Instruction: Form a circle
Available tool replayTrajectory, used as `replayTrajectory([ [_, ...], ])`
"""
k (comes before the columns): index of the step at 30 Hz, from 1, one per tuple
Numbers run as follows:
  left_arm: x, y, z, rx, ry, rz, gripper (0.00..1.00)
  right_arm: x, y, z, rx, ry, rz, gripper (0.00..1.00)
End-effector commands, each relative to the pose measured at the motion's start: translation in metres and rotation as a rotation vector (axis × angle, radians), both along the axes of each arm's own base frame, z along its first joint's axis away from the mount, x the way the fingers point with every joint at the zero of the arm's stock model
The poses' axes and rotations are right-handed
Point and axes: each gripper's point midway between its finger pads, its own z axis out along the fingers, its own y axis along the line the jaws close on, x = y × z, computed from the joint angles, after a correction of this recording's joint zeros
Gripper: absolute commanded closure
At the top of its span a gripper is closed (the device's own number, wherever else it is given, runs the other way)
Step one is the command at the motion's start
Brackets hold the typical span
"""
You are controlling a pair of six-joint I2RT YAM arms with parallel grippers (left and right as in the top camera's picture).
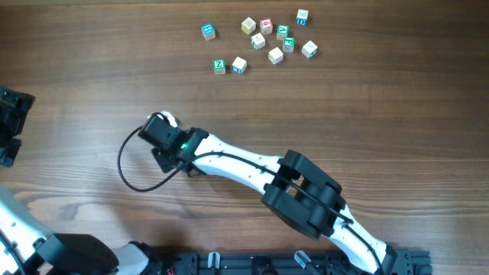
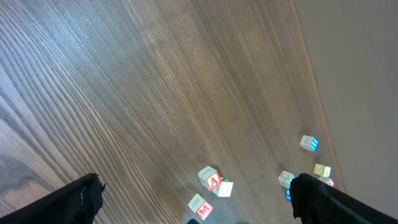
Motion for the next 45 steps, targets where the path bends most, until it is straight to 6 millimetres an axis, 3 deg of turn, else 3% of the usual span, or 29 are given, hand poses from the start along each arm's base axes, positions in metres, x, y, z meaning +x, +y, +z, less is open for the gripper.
replayTrajectory([
  [1,0.0,0.003,0.0,0.02,0.001,-0.011,0.0,-0.01,0.001,-0.01,-0.019,0.005,0.028,0.95],
  [8,-0.001,0.002,0.0,0.017,0.003,-0.011,0.0,-0.006,0.007,-0.022,-0.007,-0.003,0.028,0.95],
  [20,-0.001,0.002,0.0,0.018,0.003,-0.011,0.0,0.01,-0.003,-0.021,-0.054,-0.079,-0.023,0.95],
  [45,-0.001,0.002,0.0,0.017,0.003,-0.012,0.0,0.02,-0.003,-0.017,-0.048,-0.122,-0.029,0.95],
])
